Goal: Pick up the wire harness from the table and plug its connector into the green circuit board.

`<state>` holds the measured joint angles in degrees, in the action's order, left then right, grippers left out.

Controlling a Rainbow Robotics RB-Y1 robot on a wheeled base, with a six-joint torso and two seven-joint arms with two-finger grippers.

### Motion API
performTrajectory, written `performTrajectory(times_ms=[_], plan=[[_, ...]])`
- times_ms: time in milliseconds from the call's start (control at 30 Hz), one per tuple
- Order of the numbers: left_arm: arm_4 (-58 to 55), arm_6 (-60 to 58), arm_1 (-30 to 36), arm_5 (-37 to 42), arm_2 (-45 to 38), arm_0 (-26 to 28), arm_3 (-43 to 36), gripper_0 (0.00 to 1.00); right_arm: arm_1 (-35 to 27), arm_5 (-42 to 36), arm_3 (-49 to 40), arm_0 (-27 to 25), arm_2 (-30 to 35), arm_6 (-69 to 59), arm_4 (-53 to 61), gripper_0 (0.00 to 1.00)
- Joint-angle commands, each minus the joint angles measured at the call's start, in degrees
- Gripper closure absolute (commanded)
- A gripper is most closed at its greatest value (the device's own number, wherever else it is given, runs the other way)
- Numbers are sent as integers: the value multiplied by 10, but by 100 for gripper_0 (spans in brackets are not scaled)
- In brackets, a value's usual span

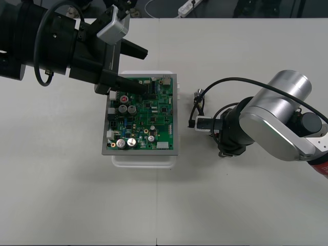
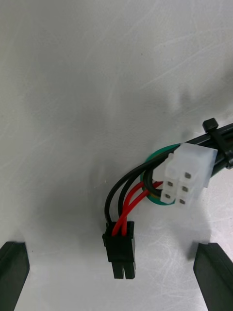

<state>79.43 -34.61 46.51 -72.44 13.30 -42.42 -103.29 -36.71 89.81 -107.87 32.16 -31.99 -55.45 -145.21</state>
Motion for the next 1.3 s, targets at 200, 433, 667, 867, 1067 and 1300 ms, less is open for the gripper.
performTrajectory(times_ms=[200,433,667,867,1067,1300], plan=[[2,-31,-8,27,6,-28,-16,20,-10,2,-4,19,-9,-26,2,1],[2,-31,-8,27,6,-28,-16,21,-16,2,-4,19,-9,-25,11,1],[2,-31,-8,27,6,-28,-16,21,-16,2,-4,19,-9,-25,9,30],[2,-31,-8,27,6,-28,-16,21,-16,2,-4,18,-9,-23,8,100],[2,-31,-8,27,6,-28,-16,21,-15,2,-4,16,-10,-21,6,100],[2,-31,-8,27,6,-28,-16,22,-14,2,-4,15,-9,-21,5,100]])
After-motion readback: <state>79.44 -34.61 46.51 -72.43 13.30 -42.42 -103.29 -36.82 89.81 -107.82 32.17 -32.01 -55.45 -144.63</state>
